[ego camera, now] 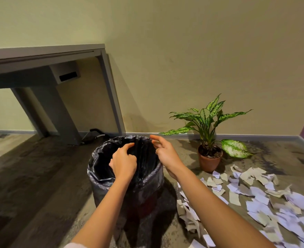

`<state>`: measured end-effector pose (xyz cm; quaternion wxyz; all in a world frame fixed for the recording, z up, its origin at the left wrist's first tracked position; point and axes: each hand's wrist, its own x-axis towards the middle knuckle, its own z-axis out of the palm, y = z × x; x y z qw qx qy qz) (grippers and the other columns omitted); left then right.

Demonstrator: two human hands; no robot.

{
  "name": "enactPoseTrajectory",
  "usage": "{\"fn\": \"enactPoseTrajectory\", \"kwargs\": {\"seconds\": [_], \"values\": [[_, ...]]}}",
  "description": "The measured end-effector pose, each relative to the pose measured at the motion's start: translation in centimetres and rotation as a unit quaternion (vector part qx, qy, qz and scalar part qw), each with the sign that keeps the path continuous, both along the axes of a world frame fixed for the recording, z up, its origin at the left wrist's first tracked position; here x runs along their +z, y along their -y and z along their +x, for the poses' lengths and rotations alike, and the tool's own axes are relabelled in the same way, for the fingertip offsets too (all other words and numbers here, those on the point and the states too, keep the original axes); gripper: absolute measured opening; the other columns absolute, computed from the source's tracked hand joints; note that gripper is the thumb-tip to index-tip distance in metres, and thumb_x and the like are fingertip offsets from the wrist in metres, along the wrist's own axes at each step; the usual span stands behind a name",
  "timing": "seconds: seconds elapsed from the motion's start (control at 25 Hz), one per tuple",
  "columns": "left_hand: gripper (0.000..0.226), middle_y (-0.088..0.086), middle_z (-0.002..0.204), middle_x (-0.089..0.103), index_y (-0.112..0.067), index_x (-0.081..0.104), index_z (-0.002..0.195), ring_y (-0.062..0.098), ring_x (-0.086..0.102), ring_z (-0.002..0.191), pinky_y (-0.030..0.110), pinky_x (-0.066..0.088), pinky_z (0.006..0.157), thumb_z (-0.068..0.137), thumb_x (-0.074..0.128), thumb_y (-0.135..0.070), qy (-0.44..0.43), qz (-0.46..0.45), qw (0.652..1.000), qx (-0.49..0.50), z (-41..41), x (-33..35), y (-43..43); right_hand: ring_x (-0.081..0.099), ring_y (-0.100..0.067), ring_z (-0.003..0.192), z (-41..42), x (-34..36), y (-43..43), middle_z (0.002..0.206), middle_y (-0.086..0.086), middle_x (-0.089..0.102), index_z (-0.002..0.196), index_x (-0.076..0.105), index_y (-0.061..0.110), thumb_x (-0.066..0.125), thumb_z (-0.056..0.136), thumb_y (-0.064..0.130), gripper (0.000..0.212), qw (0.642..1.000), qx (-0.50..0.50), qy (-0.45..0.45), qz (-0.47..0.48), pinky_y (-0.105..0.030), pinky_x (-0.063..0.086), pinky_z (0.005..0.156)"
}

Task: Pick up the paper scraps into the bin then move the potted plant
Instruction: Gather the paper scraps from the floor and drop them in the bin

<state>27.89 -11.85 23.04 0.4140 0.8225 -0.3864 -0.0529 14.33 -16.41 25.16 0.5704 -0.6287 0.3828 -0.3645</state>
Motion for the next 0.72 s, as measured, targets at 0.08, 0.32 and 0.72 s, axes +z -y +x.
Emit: {"fn": "enactPoseTrajectory", "kwargs": {"seconds": [0.08,0.32,0.72], "values": [[0.057,0.007,0.101,0.070,-0.039,0.062,0.120,0.030,0.059,0.107,0.052,0.033,0.101,0.079,0.044,-0.004,0.007,-0.010,1.000,-0.008,-1.1,0.0,-0.3,0.049,-0.016,0.128,-1.6,-0.4,-0.2,0.135,-0.006,0.054,0.130,0.054,0.019,0.035,0.088,-0.013,0.055,1.000,-0.027,0.000,-0.003,-0.025,0.047,0.092],[0.039,-0.002,0.122,0.066,-0.028,0.066,0.118,0.019,0.042,0.135,0.046,0.031,0.107,0.087,0.051,-0.009,0.097,-0.063,0.988,-0.106,-9.1,-1.0,-0.7,0.050,-0.016,0.128,-7.7,-3.6,-0.5,0.134,-0.006,0.057,0.126,0.058,0.021,0.048,0.087,-0.005,0.047,0.991,-0.076,-0.092,-0.062,-0.035,0.047,0.097],[0.042,0.002,0.119,0.067,-0.020,0.066,0.118,0.023,0.053,0.119,0.036,0.040,0.100,0.080,0.054,-0.005,0.076,0.002,0.949,-0.307,-22.8,-11.3,-2.4,0.060,-0.019,0.114,-21.3,-12.6,-4.2,0.123,-0.003,0.065,0.124,0.061,0.019,0.061,0.085,0.011,0.040,0.960,-0.126,-0.247,-0.027,-0.032,0.048,0.095]]}}
